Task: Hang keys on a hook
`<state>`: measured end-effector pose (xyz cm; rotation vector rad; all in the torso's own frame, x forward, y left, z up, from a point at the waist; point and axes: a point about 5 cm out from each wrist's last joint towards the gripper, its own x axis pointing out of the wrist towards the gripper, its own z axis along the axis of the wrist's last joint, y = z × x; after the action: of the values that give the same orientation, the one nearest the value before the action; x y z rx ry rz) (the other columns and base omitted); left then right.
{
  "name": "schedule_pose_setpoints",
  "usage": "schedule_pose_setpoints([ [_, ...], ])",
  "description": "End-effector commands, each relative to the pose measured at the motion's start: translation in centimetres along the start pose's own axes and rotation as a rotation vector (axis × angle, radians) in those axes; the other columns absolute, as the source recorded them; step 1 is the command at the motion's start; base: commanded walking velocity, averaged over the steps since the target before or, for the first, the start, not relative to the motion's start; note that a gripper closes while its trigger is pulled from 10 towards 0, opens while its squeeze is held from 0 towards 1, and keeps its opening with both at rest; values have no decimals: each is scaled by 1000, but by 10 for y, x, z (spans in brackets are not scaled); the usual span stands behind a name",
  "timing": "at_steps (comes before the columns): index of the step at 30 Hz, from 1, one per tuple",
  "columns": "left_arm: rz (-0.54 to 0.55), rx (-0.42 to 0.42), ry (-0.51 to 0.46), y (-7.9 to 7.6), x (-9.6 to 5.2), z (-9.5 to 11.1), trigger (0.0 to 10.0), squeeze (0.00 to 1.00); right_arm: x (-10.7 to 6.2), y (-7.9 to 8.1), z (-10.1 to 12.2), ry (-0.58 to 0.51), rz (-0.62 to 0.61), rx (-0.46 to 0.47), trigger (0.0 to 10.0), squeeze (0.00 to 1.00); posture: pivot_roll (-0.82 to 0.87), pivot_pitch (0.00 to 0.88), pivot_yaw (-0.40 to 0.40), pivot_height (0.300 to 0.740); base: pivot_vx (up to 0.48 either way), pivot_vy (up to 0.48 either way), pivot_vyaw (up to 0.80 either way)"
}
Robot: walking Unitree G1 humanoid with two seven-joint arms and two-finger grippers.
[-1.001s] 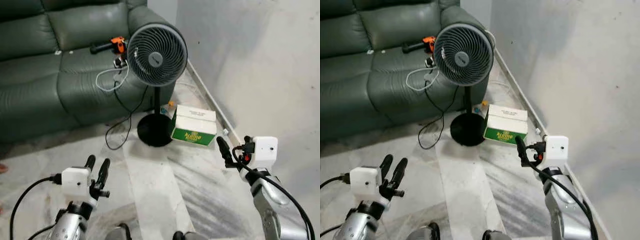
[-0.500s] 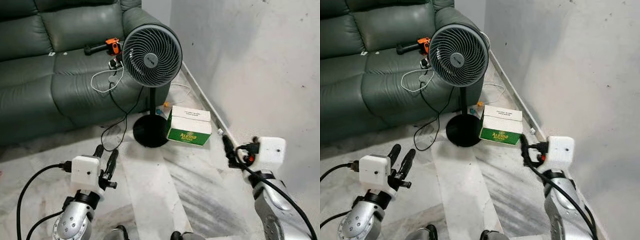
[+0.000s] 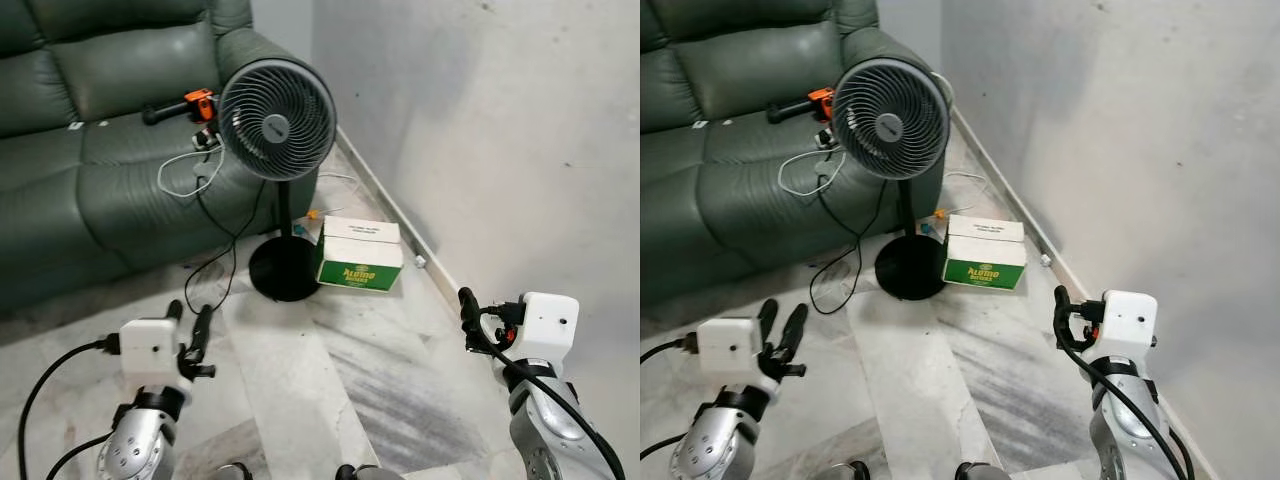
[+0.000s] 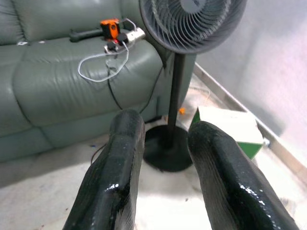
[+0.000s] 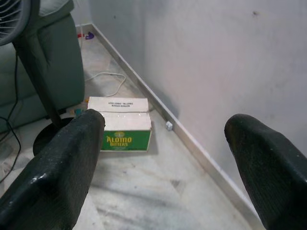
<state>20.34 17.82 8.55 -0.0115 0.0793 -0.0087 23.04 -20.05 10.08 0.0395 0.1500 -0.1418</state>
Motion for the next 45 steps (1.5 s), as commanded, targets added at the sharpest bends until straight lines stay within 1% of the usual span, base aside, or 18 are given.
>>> schedule_pose_setpoints([
  [1,-22,21,9,-3,-2,0,10000,0,-2,-1,2,-15,-1,-8,10000,0,-69,147,-19,740,0,0,-644],
  [3,-18,10,10,-2,-3,1,10000,0,-3,-1,1,-12,5,7,10000,0,-68,156,-15,740,0,0,-694],
  [7,-28,19,17,-1,-4,-1,10000,0,-6,2,-1,-14,32,-10,10000,0,-69,168,-16,740,0,0,0],
  [10,-26,81,37,-2,-6,0,10000,0,-8,1,-2,-7,29,-3,10000,0,-66,175,-17,740,0,0,0],
  [14,-26,42,36,-1,-7,1,10000,0,-11,2,-3,1,38,1,10000,0,-64,186,-17,740,0,0,0],
  [17,-28,29,38,0,-7,3,10000,0,-12,2,-3,3,40,4,10000,0,-67,191,-16,740,0,0,0],
  [19,-50,6,33,-3,-4,6,10000,0,-14,2,-4,8,42,8,10000,0,-68,195,-15,740,0,0,0],
  [24,-57,-7,36,-4,-1,9,10000,0,-15,2,-5,13,43,10,10000,0,-69,199,-14,740,0,0,0],
  [33,-59,-20,53,-4,-1,8,10000,0,-17,1,-5,20,45,9,10000,0,-74,205,-15,740,0,383,0],
  [45,-61,-24,64,-5,2,8,10000,0,-14,2,-4,18,44,5,10000,0,-76,198,-11,740,0,432,0],
])
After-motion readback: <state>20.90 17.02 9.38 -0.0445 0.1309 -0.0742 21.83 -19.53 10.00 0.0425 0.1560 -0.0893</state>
